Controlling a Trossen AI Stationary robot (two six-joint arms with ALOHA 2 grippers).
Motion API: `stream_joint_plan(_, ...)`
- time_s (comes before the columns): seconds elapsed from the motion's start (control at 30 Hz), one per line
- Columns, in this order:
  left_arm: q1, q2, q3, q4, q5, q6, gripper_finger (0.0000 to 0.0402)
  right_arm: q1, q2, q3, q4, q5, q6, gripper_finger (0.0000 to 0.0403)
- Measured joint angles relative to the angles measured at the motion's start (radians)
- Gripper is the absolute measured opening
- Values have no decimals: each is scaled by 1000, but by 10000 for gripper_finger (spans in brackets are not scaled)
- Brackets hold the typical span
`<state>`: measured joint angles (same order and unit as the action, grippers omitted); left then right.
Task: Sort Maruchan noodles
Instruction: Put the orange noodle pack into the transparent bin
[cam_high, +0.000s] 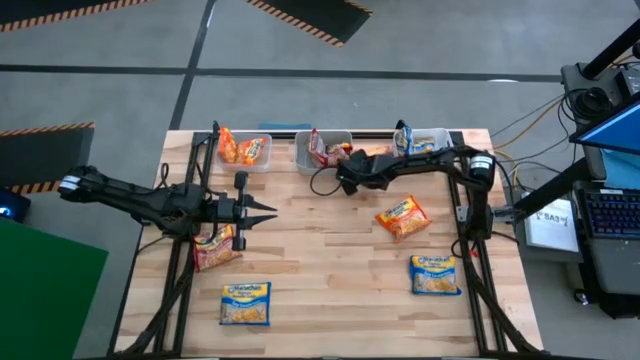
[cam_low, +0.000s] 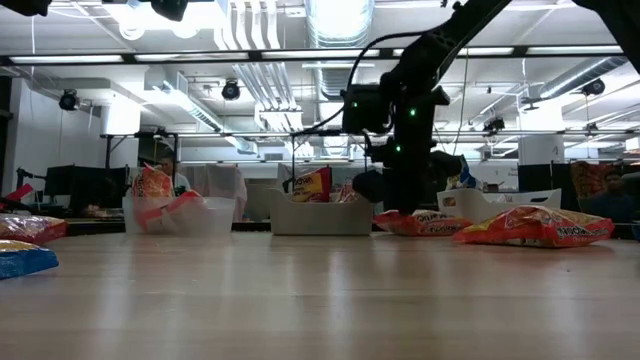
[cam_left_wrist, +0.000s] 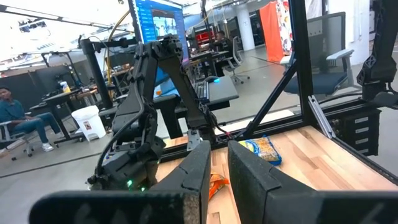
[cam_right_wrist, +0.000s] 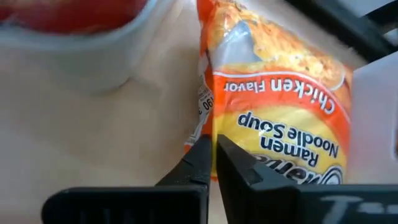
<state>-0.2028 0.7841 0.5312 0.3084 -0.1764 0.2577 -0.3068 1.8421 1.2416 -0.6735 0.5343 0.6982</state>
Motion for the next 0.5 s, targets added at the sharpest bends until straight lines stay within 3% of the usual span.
stream_joint_plan(0.17, 0, 0, 0, 0, 0, -4, 39, 50, -29, 14, -22, -146, -1, 9)
stream_joint_plan(0.27, 0, 0, 0, 2, 0, -4, 39, 93, -39, 33, 1, -290, -1, 8)
stream_joint_plan(0.37, 0, 1, 0, 4, 0, -4, 39, 152, -39, 46, 92, -438, -10, 8)
stream_joint_plan(0.5, 0, 11, 0, 5, 0, -5, 39, 242, -39, 46, 319, -484, -61, 9)
